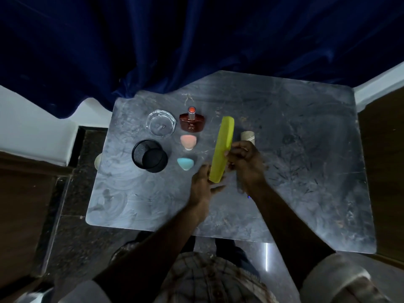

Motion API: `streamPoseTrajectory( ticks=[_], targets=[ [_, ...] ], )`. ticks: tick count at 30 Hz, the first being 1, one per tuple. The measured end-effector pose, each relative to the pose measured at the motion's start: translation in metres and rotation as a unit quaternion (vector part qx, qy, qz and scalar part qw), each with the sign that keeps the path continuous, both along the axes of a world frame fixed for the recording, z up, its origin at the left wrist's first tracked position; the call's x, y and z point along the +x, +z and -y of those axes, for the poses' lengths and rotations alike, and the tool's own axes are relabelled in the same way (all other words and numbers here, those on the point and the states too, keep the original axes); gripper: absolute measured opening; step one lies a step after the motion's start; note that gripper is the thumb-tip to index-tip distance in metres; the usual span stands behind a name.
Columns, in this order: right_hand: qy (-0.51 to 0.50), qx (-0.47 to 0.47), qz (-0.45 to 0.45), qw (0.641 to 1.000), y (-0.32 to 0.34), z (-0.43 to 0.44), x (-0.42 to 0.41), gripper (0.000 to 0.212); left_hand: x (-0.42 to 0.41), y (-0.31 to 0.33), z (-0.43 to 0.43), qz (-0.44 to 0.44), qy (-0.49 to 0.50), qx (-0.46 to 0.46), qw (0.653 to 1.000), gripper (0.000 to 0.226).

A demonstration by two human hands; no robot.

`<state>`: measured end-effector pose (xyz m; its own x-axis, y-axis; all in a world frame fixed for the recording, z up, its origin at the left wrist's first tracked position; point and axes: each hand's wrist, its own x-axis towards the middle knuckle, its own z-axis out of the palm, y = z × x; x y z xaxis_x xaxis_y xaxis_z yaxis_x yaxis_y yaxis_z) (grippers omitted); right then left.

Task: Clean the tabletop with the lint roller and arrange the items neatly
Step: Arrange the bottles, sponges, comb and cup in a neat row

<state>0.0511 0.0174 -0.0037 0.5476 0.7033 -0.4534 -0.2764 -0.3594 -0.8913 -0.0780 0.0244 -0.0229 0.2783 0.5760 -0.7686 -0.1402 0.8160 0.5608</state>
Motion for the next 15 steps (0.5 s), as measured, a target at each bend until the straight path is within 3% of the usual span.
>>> streamPoseTrajectory(
  ticks=[5,9,12,15],
  targets=[
    [0.062,-0.09,0.119,0.987,-0.032,-0.026,-0.002,0.022,-0.017,-0.018,0.018,-0.072,-0.044,0.036,0.996,0.024],
    [0.129,-0.147,0.195,0.961,-0.047,-0.034,-0.002,0.025,-0.022,-0.032,0.017,-0.113,-0.086,0.05,0.989,0.025],
    [0.236,-0.217,0.3,0.899,-0.049,-0.036,0.001,0.025,-0.027,-0.04,0.016,-0.135,-0.13,0.051,0.981,0.028],
    [0.292,-0.224,0.404,0.837,-0.049,-0.035,-0.001,0.034,-0.028,-0.045,0.014,-0.158,-0.166,0.052,0.972,0.031]
  ],
)
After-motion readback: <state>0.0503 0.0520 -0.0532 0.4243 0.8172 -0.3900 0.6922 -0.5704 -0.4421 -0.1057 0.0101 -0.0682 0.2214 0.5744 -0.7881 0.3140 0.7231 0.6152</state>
